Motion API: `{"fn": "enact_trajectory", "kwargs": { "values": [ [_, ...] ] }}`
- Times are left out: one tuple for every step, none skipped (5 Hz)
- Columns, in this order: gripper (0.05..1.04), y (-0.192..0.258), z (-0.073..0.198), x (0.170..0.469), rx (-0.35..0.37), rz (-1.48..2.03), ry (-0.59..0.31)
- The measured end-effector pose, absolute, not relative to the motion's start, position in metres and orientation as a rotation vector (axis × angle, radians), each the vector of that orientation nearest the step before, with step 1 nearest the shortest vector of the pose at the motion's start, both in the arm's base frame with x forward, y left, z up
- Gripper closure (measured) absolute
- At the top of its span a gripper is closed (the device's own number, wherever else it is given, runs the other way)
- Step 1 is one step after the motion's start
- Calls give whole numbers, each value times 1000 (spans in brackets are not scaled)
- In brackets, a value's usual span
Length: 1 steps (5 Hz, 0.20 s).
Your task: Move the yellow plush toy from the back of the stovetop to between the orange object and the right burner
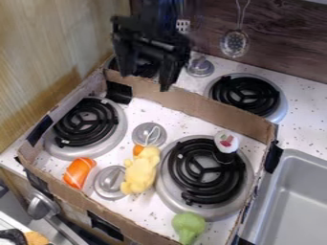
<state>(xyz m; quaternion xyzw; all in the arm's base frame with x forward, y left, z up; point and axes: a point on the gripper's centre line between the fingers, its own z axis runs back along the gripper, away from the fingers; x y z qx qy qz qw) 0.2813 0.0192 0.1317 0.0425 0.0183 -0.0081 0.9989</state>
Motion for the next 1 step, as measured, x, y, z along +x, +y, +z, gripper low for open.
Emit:
{"fn": "enact_trajectory", "kwargs": {
  "values": [
    [87,20,137,282,71,-72,42]
  ]
}}
